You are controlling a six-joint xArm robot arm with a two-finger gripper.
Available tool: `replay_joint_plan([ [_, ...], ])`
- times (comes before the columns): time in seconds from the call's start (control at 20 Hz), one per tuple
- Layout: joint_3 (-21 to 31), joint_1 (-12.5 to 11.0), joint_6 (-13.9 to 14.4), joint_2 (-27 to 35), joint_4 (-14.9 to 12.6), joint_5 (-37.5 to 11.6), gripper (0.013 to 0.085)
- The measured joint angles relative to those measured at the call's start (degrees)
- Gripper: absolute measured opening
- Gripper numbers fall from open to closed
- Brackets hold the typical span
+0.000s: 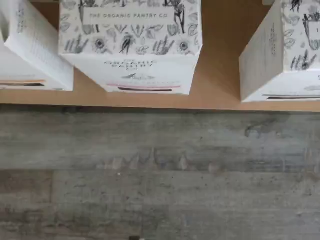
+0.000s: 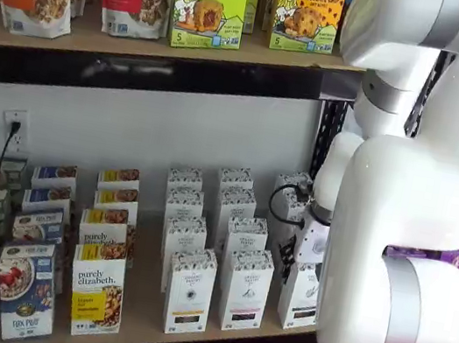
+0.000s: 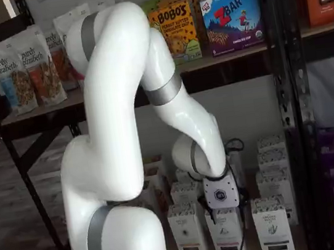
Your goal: Pick up the white box with a green strip in the middle, on the bottom shelf, the sixth box from the left
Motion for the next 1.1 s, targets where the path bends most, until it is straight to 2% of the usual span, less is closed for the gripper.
replay_joint_plan([
  [0.15, -2.76, -0.93, -0.41, 2.99, -0.5, 0.08, 0.085],
  [0.35, -7.72, -1.8, -4.22, 7.54, 2.46, -0.03, 0.085],
  [0.5, -11.84, -2.54, -5.11, 10.66, 2.69, 0.53, 0.085],
  [0.6, -13.72, -2.88, -4.26, 12.07, 1.48, 0.89, 0.085],
  [0.8, -17.05, -3.67, -0.63, 14.58, -3.0, 1.05, 0.085],
  [1.0, -19.84, -4.38, 0.76, 16.43, -5.11, 0.96, 0.085],
  [1.1, -20.79, -4.56, 0.65, 16.93, -5.18, 1.16, 0.085],
])
